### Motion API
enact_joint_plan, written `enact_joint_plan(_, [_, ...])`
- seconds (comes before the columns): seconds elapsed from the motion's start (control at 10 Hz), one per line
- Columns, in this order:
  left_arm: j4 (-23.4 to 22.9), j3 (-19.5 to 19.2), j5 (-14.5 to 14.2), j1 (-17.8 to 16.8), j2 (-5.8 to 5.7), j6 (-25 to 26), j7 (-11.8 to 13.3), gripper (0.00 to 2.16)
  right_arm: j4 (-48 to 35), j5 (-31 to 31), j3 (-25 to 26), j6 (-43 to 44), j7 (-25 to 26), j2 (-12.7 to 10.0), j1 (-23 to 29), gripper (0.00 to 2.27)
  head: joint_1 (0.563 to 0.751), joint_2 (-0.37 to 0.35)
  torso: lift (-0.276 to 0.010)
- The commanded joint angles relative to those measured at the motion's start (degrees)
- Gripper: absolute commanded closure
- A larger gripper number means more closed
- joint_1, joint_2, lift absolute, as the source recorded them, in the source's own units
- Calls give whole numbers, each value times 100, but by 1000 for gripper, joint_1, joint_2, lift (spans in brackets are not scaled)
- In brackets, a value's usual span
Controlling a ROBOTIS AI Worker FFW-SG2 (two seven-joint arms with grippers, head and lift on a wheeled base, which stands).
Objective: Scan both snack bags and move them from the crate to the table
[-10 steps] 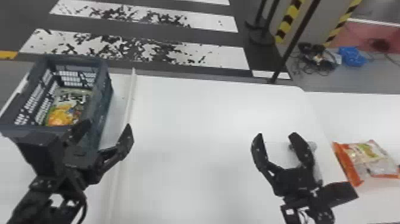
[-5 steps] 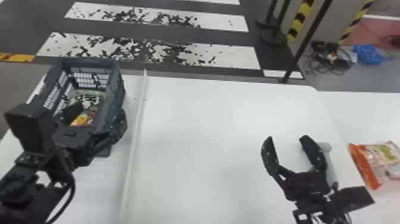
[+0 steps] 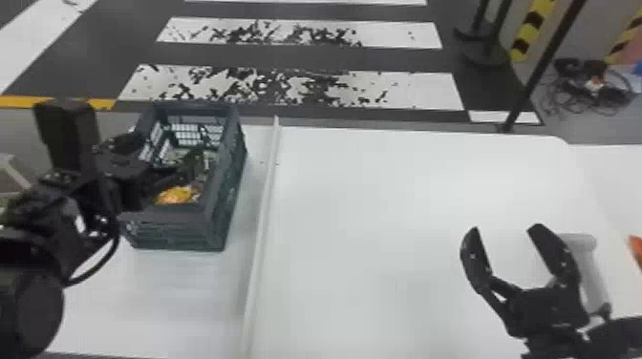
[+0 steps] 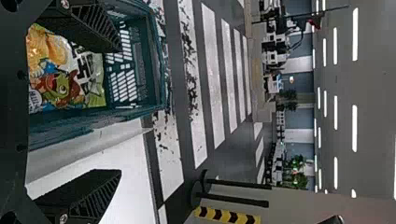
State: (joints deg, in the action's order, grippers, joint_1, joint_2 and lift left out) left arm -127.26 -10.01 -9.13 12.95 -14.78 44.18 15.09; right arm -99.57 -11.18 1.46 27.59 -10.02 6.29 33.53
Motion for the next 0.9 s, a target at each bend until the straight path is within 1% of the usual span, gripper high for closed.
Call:
enact_joint_plan(0.0, [369, -186, 34, -548, -253, 465, 319, 70, -18, 54, -49, -30, 0, 4, 22, 73, 695, 51, -88])
enact_joint_plan(0.1, [712, -186, 166, -873, -481, 676, 574, 66, -27, 81, -58, -66, 0, -5, 22, 73, 695, 75, -88])
enact_joint_plan(0.2, [1116, -186, 297, -1163, -657, 729, 793, 63, -27, 98, -58, -101, 9, -5, 30, 73, 695, 103, -88])
enact_joint_plan(0.3, [1512, -168, 368, -1400, -798, 729, 978, 56, -44, 107, -58, -136, 9, -5, 30, 73, 695, 117, -88])
enact_joint_plan(0.4, [1828, -115, 517, -1576, -930, 729, 1224, 53, -62, 107, -67, -154, 9, 4, 30, 73, 695, 138, -88])
enact_joint_plan(0.5, [2153, -10, 737, -1761, -991, 729, 1523, 53, -88, 107, -67, -171, 9, 4, 30, 73, 695, 157, -88])
enact_joint_plan(0.6, [2390, 184, 965, -1928, -1079, 729, 1725, 53, -88, 107, -84, -189, 9, 13, 22, 73, 695, 168, -88])
enact_joint_plan(0.7, [2663, 421, 1255, -2139, -1105, 729, 1945, 53, -88, 107, -93, -206, 9, 21, 22, 73, 695, 172, -88])
enact_joint_plan(0.8, [2900, 605, 1466, -2306, -1141, 729, 2112, 53, -88, 116, -110, -224, 0, 30, 22, 73, 695, 172, -88])
